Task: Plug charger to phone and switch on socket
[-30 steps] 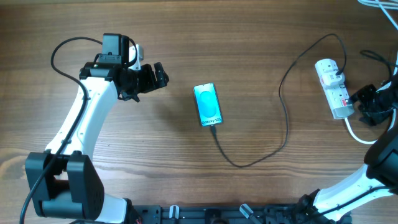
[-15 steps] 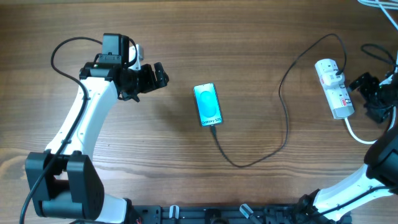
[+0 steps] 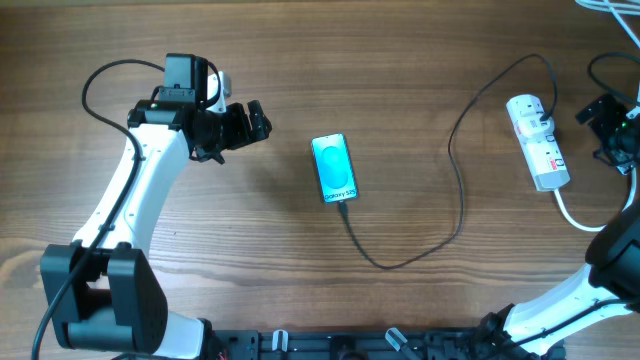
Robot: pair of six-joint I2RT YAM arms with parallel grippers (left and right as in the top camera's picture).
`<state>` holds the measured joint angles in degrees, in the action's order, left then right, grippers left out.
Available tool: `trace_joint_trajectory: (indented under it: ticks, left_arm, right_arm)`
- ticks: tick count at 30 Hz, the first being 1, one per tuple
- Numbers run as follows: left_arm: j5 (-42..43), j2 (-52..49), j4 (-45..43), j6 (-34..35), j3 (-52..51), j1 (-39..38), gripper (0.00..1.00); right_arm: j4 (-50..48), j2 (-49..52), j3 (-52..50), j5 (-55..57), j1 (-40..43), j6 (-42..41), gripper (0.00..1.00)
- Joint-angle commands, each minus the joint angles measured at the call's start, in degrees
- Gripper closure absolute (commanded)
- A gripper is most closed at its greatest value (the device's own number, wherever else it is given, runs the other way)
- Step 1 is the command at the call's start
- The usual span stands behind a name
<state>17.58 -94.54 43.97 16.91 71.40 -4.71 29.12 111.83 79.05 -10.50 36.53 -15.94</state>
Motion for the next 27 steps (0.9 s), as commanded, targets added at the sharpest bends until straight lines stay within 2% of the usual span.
trace_joint_trajectory:
  ticks: [1, 27]
  left_arm:
    - [-0.55, 0.46, 0.04, 0.48, -0.24, 0.33, 0.0]
    - [-0.55, -0.28, 0.04, 0.48, -0.26, 0.37, 0.0]
  right_arm:
    - [-0.22, -1.22, -0.17, -0.55, -0.24, 0.74, 0.0]
    - [-0.22, -1.2, -0.17, -0.55, -0.24, 0.74, 0.0]
